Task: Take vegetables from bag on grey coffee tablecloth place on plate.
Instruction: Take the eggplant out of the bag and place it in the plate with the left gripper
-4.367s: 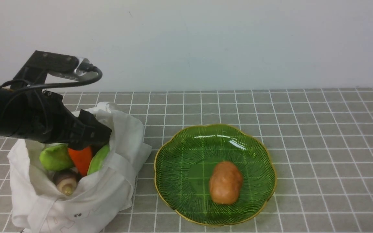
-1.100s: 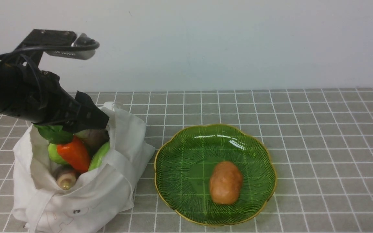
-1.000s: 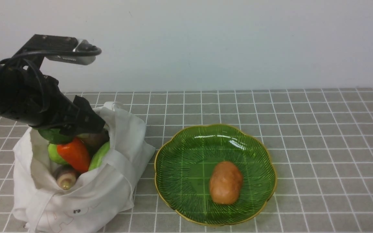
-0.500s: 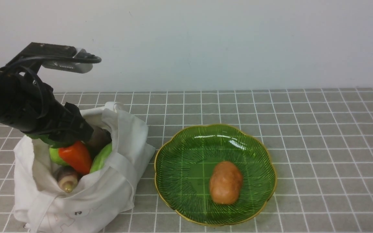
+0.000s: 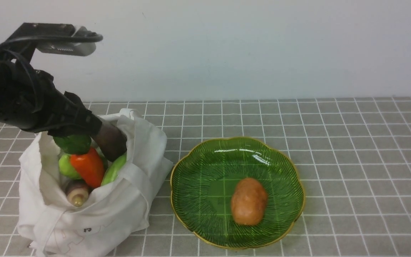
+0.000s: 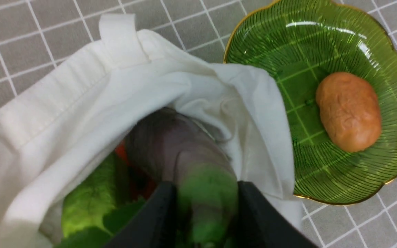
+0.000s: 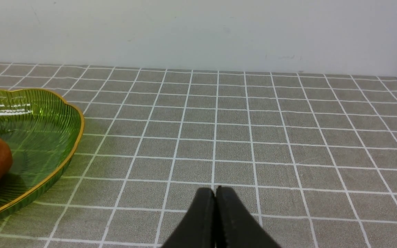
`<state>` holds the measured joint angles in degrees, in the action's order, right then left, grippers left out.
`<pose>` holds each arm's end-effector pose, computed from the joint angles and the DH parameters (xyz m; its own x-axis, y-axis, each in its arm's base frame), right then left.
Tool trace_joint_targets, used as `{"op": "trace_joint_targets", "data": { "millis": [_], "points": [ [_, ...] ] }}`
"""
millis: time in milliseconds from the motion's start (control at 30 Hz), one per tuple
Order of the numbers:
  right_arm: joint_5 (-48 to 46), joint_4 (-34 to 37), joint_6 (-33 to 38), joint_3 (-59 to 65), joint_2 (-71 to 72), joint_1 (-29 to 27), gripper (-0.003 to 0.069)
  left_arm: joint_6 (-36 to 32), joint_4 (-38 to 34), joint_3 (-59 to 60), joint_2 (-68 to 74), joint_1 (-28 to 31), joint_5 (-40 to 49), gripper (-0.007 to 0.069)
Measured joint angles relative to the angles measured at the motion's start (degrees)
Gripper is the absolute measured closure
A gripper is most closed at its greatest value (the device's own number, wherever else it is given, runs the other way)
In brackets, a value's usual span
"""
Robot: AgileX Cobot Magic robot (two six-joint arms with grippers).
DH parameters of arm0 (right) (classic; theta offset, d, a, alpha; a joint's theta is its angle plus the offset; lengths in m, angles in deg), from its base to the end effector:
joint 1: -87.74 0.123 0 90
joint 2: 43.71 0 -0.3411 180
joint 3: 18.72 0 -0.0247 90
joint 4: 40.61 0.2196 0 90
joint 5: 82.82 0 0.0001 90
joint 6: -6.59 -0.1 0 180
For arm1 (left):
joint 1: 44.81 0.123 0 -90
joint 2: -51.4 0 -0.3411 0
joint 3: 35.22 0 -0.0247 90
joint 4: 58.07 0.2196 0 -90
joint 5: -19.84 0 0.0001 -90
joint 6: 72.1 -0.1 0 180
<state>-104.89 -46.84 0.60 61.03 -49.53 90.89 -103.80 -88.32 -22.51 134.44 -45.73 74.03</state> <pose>-0.0268 -0.0056 0.1690 -0.3007 -0.0128 -0.9536 -0.0150 0.9999 -0.0087 0.2301 -0.0446 0.3886 -0.7527 0.2153 -0.6221 0.4219 0.8832 -0.2049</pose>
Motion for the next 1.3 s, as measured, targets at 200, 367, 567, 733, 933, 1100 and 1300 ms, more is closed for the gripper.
{"op": "trace_joint_targets", "data": {
  "millis": [200, 367, 567, 733, 933, 1100, 1300],
  "points": [
    [0.0, 0.0, 0.0, 0.0, 0.0, 0.0, 0.0673, -0.3, 0.0, 0.0, -4.6, 0.0, 0.1, 0.0427],
    [0.0, 0.0, 0.0, 0.0, 0.0, 0.0, 0.0673, -0.3, -0.1, 0.0, -10.0, 0.0, 0.1, 0.0427],
    [0.0, 0.0, 0.0, 0.0, 0.0, 0.0, 0.0673, -0.5, -8.4, -0.1, -17.4, 0.0, 0.7, 0.0427],
    [0.0, 0.0, 0.0, 0.0, 0.0, 0.0, 0.0673, -7.1, -20.5, -0.4, -19.3, 0.0, 5.8, 0.0427],
    [0.0, 0.0, 0.0, 0.0, 0.0, 0.0, 0.0673, -10.2, -22.0, 4.5, -16.5, -0.9, 8.7, 0.0427],
    [0.0, 0.0, 0.0, 0.0, 0.0, 0.0, 0.0673, -12.8, -20.9, 9.3, -14.4, -7.0, 4.8, 0.0427],
    [0.0, 0.0, 0.0, 0.0, 0.0, 0.0, 0.0673, -12.4, -17.8, 9.9, -10.0, -17.7, -8.8, 0.0427]
  ]
}}
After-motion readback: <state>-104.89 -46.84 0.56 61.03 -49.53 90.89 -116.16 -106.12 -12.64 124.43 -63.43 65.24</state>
